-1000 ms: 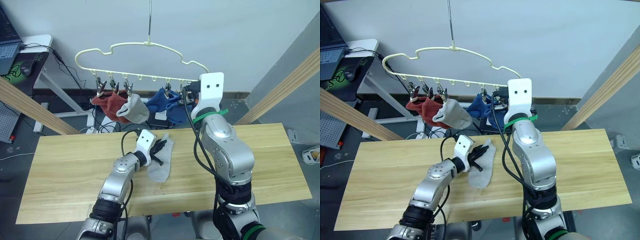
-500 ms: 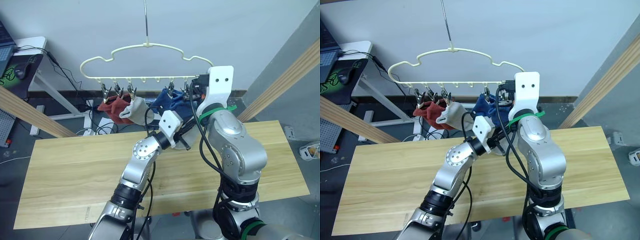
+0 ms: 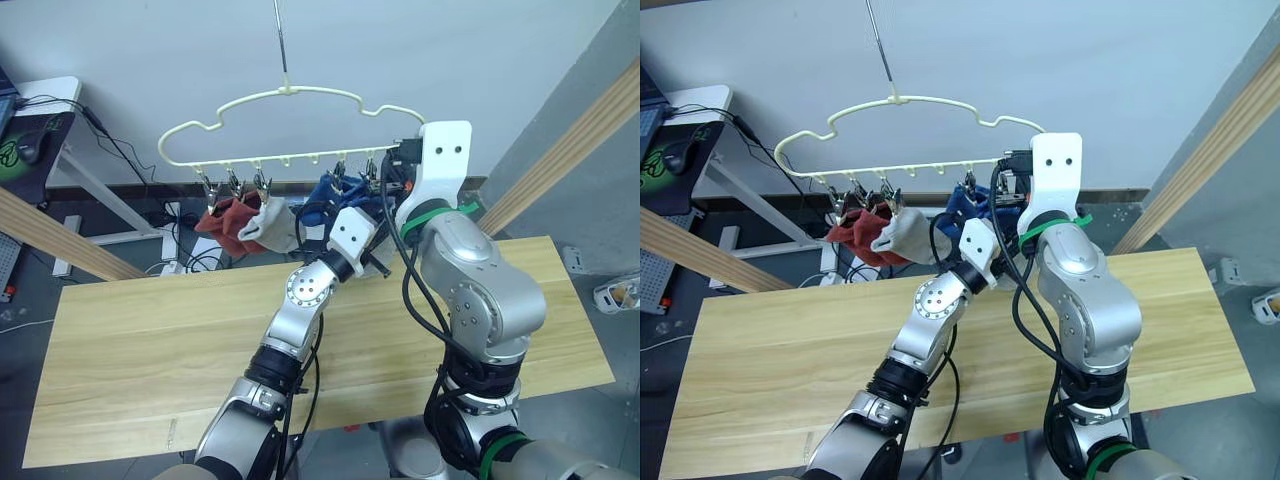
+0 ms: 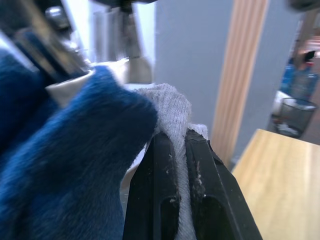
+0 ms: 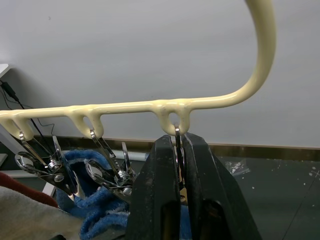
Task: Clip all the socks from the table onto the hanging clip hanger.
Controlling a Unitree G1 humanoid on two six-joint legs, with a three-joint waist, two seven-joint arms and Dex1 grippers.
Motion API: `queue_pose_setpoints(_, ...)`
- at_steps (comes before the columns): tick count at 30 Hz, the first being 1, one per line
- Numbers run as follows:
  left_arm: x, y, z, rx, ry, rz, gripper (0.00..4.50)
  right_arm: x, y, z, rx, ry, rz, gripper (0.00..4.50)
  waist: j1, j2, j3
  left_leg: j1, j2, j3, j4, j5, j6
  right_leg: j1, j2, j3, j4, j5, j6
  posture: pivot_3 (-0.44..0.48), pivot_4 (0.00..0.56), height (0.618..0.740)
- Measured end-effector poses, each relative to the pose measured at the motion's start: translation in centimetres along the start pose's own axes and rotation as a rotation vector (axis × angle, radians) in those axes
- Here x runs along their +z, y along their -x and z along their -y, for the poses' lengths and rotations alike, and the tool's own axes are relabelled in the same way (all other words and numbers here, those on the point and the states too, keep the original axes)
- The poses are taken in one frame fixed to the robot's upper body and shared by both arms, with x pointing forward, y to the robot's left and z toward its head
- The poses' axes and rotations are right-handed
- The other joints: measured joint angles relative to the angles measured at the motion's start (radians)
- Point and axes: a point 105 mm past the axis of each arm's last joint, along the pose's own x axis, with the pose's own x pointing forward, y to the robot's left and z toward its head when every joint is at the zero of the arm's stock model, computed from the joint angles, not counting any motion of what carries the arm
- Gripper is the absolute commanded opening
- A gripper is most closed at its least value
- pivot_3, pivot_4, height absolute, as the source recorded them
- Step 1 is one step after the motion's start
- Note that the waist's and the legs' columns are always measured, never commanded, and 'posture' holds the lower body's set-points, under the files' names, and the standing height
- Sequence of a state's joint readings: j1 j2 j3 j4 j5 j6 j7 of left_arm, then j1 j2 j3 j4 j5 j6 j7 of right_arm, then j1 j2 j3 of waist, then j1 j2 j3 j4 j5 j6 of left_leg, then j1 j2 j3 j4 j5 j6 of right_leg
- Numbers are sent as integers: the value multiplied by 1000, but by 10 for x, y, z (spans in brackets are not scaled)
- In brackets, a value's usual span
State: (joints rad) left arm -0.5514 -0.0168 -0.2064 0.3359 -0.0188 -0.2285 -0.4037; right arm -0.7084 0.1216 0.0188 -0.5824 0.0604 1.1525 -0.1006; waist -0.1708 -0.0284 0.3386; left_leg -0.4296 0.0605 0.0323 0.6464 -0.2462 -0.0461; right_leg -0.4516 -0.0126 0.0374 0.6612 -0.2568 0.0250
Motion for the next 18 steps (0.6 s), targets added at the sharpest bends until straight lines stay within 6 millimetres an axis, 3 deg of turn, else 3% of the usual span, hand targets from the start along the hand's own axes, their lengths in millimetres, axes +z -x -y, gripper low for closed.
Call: queue_pose_setpoints(18, 8, 2, -1, 26, -74, 60, 11, 1, 1, 6, -12, 38, 20, 0, -1, 0, -1, 0, 0, 0, 2, 0, 0, 0, 0, 0, 3, 0, 0, -320, 309, 735)
